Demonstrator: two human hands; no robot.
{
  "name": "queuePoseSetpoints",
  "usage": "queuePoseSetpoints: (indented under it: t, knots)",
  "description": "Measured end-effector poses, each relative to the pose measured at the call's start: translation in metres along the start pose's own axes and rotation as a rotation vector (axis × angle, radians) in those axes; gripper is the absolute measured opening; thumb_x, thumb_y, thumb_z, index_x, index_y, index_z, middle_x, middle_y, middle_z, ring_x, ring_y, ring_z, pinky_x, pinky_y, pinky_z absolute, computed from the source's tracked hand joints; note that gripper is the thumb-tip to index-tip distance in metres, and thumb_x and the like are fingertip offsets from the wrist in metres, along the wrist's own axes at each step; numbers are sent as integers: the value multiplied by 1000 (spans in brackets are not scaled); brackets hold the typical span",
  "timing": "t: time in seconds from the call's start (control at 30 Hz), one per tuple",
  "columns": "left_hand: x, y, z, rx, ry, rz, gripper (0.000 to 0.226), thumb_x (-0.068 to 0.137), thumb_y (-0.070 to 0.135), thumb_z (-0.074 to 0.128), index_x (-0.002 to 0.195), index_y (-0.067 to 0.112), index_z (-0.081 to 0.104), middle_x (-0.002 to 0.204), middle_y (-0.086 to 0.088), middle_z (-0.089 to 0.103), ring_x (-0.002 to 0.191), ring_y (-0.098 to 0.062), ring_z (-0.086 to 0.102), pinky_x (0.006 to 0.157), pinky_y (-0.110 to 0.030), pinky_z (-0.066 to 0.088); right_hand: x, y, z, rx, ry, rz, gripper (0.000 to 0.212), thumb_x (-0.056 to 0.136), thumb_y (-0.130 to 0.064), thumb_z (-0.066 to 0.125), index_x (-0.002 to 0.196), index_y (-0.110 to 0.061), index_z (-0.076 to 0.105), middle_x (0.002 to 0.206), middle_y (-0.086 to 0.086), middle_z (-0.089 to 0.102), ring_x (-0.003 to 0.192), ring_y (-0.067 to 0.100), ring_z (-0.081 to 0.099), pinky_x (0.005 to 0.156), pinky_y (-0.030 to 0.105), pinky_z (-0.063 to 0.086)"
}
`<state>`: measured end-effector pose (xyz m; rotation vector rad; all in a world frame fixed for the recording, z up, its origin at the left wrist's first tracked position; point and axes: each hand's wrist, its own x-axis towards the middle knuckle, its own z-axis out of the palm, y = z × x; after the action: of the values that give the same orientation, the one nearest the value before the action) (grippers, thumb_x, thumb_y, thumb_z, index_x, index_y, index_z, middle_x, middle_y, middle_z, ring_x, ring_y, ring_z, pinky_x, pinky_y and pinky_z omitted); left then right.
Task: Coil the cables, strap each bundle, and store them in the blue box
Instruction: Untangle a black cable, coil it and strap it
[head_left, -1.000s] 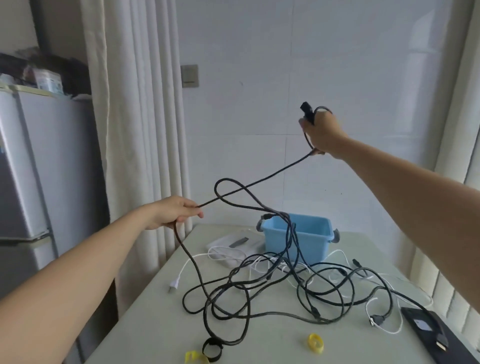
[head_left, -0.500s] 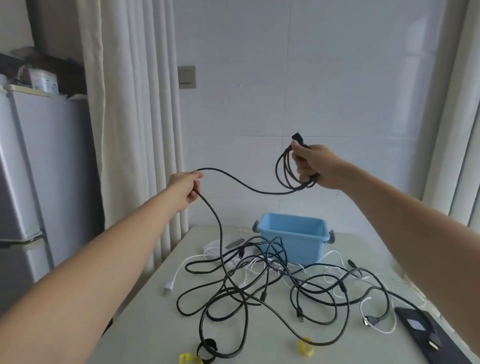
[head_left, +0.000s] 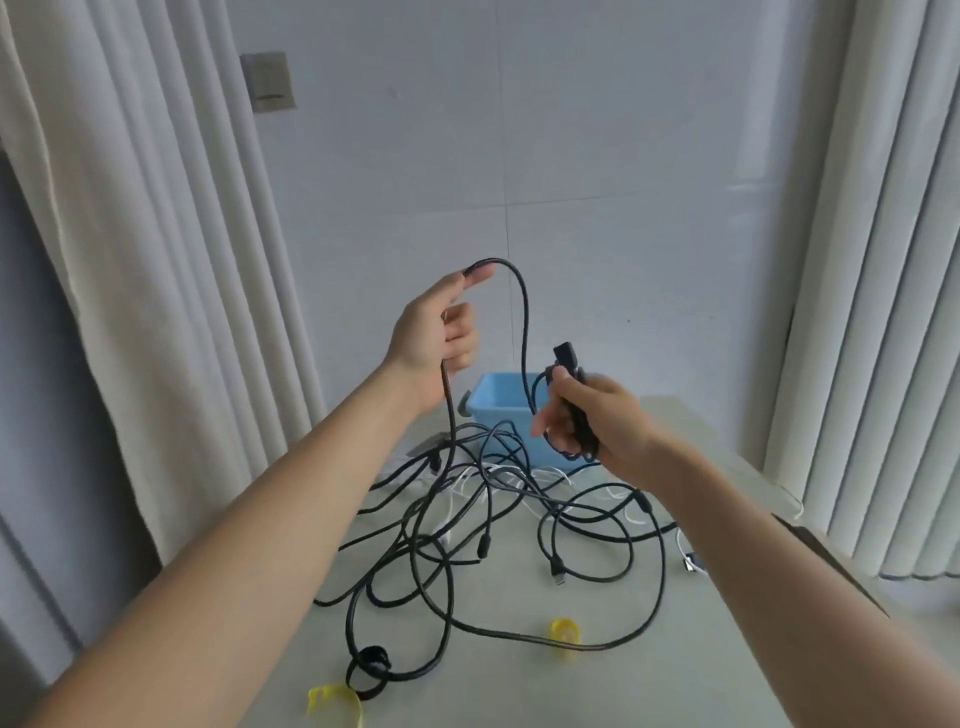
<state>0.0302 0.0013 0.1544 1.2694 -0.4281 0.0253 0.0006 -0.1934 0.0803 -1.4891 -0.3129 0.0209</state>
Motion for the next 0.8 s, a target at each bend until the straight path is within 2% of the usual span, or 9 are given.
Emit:
queuePoseSetpoints:
  t: [0.1, 0.27, 0.33, 0.43, 0.47, 0.53, 0.67, 0.73, 0.8]
  knots:
    - [-15, -31, 13, 24, -167, 7, 34, 106, 34, 40, 122, 24, 68, 55, 7, 21, 41, -6, 16, 43, -23, 10, 0, 34, -2, 103, 73, 109, 32, 107, -31, 38, 80, -14, 41, 102, 22, 74, 55, 23, 52, 53, 31, 32]
    - [-41, -80, 12, 39, -417, -66, 36, 101, 25, 46, 129, 16, 67, 60, 5, 14, 47, -8, 13, 48, -27, 8, -1, 63, -13, 484, 171, 244, 34, 108, -36, 32, 88, -16, 51, 106, 13, 75, 63, 18, 55, 59, 29, 36]
    - [-52, -96, 8, 78, -473, -122, 36, 98, 20, 46, 125, 16, 71, 60, 7, 15, 49, -7, 14, 47, -25, 9, -4, 70, -21, 619, 138, 258, 37, 108, -37, 30, 97, -15, 57, 106, 9, 75, 65, 16, 56, 61, 28, 37]
    - [-66, -115, 4, 264, -563, -185, 34, 97, 12, 49, 121, 15, 73, 59, 6, 20, 51, -10, 16, 49, -24, 13, -5, 75, -32, 754, 40, 290, 42, 108, -33, 30, 103, -8, 63, 117, 15, 71, 67, 17, 60, 61, 26, 46]
    - [-70, -121, 4, 336, -583, -209, 32, 98, 9, 51, 120, 15, 74, 59, 5, 22, 52, -12, 16, 50, -26, 13, -6, 78, -35, 759, 10, 299, 43, 108, -33, 30, 104, -7, 64, 122, 16, 69, 70, 17, 60, 65, 27, 47]
    - [-76, -127, 4, 496, -594, -246, 31, 100, 4, 52, 119, 15, 74, 57, 4, 23, 54, -14, 16, 50, -26, 13, -6, 76, -39, 740, -56, 288, 41, 107, -35, 30, 105, -9, 62, 131, 16, 64, 72, 17, 61, 70, 29, 41]
    - [-78, -134, 6, 690, -570, -333, 28, 101, 6, 53, 118, 13, 74, 50, 11, 27, 49, -10, 19, 49, -23, 15, -8, 68, -46, 794, -146, 200, 30, 107, -38, 29, 101, -14, 47, 135, 17, 61, 70, 15, 60, 66, 27, 37]
    - [-76, -135, 2, 714, -472, -333, 24, 102, 10, 55, 112, 13, 76, 49, 12, 27, 47, -8, 21, 47, -20, 18, -12, 63, -50, 793, -161, 151, 29, 105, -40, 35, 95, -16, 49, 127, 13, 67, 68, 13, 56, 63, 25, 37]
    - [-72, -134, -2, 738, -381, -301, 20, 100, 20, 60, 108, 17, 78, 52, 8, 29, 49, -10, 25, 50, -22, 23, -15, 57, -54, 671, -158, 96, 24, 99, -40, 48, 93, -18, 56, 113, 5, 72, 61, 9, 46, 60, 23, 35]
